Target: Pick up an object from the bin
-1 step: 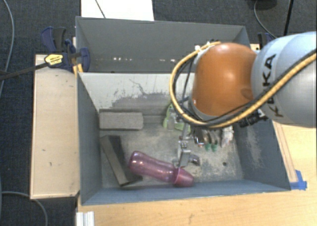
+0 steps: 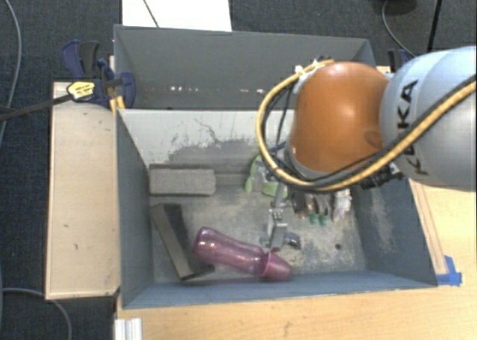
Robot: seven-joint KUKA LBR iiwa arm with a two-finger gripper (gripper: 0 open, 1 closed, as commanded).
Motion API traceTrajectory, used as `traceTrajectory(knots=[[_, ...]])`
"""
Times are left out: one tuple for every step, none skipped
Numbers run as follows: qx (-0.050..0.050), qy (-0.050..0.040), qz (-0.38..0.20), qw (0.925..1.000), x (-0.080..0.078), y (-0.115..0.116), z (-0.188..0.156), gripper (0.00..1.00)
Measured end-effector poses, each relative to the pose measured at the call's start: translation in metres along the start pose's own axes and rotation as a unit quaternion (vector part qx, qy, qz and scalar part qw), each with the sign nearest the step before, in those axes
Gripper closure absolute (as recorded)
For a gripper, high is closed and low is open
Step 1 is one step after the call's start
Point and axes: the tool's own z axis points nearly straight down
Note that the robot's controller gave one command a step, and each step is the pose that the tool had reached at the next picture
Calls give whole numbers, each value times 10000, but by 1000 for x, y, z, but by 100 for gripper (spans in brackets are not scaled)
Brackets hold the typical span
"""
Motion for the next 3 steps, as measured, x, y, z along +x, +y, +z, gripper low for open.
traceTrajectory(knots=[[-5,-32,-225,9997,2,-1,38,0],[-5,-21,-409,9992,3,18,108,0],[-9,-35,-532,9986,4,58,159,100]])
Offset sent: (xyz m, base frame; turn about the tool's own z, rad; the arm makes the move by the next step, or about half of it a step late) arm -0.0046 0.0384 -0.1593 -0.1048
